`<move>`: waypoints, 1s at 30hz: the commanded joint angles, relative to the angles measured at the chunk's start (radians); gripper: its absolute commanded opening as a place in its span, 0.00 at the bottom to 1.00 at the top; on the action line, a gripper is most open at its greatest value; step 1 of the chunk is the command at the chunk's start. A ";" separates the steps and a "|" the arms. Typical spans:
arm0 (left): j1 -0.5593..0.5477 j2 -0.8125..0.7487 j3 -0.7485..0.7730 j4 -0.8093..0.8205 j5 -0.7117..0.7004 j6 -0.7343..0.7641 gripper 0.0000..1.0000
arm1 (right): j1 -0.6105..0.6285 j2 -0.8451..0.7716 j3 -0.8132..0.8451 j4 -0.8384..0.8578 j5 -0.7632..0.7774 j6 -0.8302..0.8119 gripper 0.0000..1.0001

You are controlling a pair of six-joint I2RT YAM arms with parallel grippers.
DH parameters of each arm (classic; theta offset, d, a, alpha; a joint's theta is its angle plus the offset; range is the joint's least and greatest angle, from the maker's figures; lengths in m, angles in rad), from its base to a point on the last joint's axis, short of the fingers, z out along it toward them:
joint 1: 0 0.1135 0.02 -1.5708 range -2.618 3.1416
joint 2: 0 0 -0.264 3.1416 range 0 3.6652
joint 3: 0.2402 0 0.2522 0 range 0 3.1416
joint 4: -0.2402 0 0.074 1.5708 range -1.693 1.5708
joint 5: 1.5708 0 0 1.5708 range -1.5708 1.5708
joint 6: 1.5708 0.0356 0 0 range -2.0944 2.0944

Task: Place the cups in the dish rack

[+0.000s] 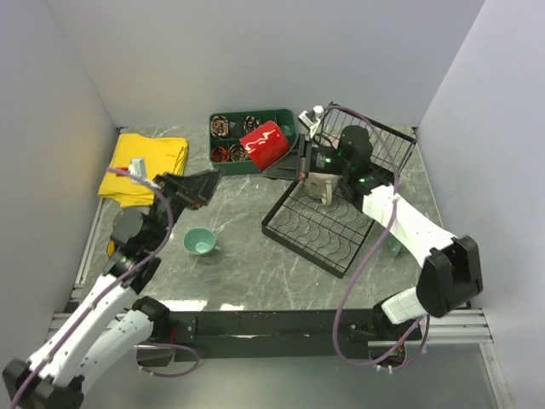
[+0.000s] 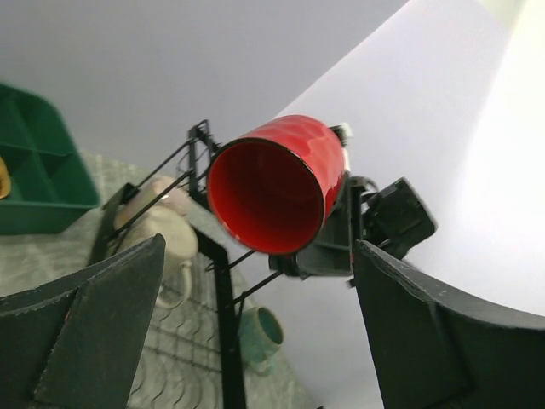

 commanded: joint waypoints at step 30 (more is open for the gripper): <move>-0.002 -0.476 -0.076 -0.779 -0.189 0.127 0.96 | 0.003 -0.206 -0.269 -0.702 0.813 -1.255 0.00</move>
